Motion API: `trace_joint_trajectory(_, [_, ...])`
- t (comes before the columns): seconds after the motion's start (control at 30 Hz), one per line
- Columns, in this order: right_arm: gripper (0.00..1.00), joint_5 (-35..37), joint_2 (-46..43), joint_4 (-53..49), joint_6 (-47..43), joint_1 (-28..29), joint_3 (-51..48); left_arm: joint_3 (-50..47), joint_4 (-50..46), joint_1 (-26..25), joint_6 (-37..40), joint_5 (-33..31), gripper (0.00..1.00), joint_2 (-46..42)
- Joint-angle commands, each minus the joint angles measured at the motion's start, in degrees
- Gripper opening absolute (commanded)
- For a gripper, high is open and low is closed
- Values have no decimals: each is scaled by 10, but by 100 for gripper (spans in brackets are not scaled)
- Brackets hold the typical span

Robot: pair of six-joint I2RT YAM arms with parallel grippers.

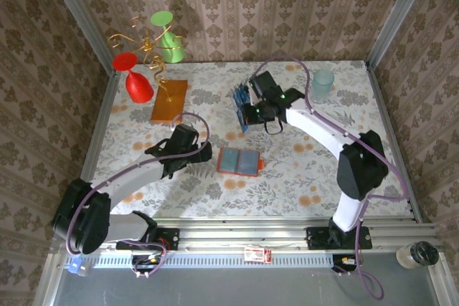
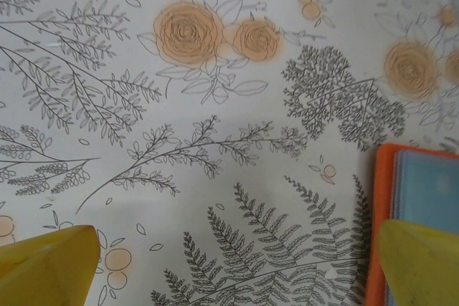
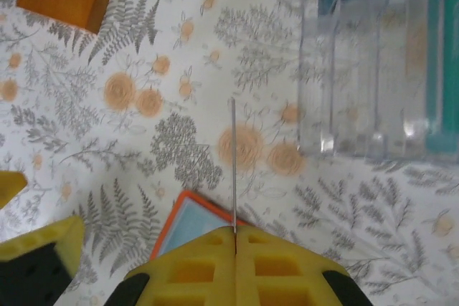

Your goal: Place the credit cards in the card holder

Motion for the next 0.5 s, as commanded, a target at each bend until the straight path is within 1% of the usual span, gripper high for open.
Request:
trace_joint_trajectory(0.0, [0, -45, -41, 104, 43, 3, -87, 23, -25, -12, 7, -33, 100, 25])
trace_joint_trajectory(0.13, [0, -47, -81, 165, 62, 2, -179, 50, -25, -26, 11, -57, 100, 66])
trace_joint_trajectory(0.33, [0, -57, -112, 209, 88, 1, -258, 131, -42, -34, 40, -74, 100, 137])
trace_joint_trajectory(0.47, [0, -39, -132, 225, 102, 1, -288, 197, -77, -36, 57, -88, 100, 197])
